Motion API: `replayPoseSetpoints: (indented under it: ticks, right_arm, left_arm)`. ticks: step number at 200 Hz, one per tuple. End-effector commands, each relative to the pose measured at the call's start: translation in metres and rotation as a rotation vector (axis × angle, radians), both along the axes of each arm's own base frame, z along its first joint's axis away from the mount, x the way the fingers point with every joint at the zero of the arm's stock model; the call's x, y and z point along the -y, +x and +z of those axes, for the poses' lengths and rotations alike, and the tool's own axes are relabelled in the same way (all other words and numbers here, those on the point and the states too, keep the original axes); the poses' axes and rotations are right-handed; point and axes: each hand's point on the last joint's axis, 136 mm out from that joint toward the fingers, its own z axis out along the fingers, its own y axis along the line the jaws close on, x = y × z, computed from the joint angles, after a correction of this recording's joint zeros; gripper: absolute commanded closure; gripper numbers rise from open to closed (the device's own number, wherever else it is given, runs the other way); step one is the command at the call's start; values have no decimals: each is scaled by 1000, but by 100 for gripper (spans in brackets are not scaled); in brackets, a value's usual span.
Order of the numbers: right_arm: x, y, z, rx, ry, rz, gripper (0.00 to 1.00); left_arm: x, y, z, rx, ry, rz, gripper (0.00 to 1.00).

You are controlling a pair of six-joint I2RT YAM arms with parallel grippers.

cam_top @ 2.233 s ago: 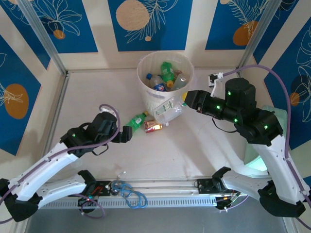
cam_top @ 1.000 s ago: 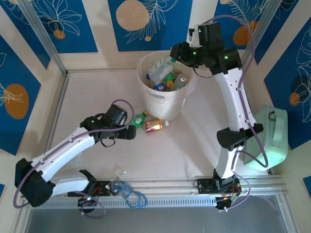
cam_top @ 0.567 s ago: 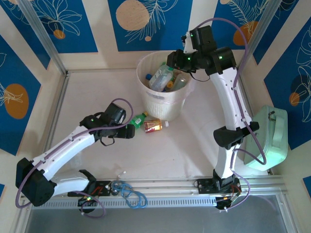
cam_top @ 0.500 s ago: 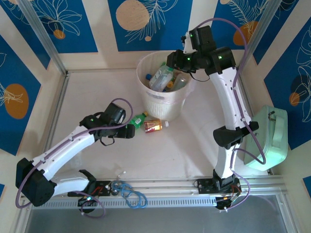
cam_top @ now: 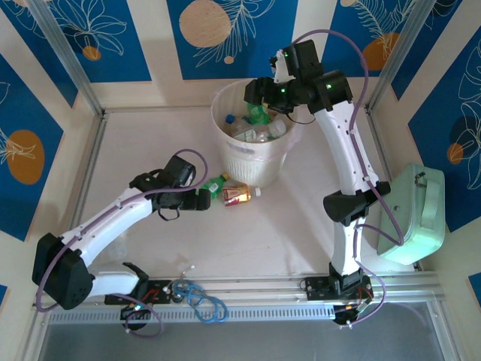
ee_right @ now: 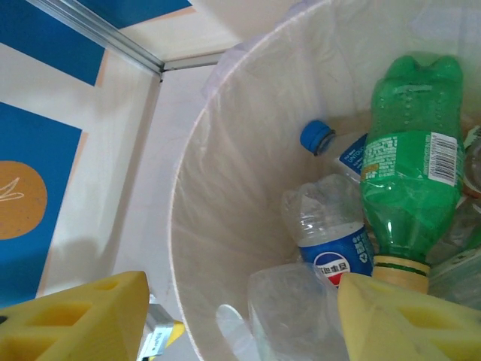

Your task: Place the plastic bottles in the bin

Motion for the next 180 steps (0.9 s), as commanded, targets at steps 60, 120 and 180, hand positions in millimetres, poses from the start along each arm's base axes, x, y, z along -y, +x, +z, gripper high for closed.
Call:
replayPoseSetpoints:
  ticks: [60, 120, 180]
  right_arm:
    - [29, -46, 43, 163, -99, -52, 37]
    - [69, -92, 6, 75, -178, -127, 64]
    - [47, -152, 14, 119, -79, -16, 60]
  left_arm:
    - [-3, 11, -20, -36, -8, 9, 5]
    - [8, 15, -50, -102, -17, -1, 6]
    - [17, 29, -62, -109, 8, -54, 7]
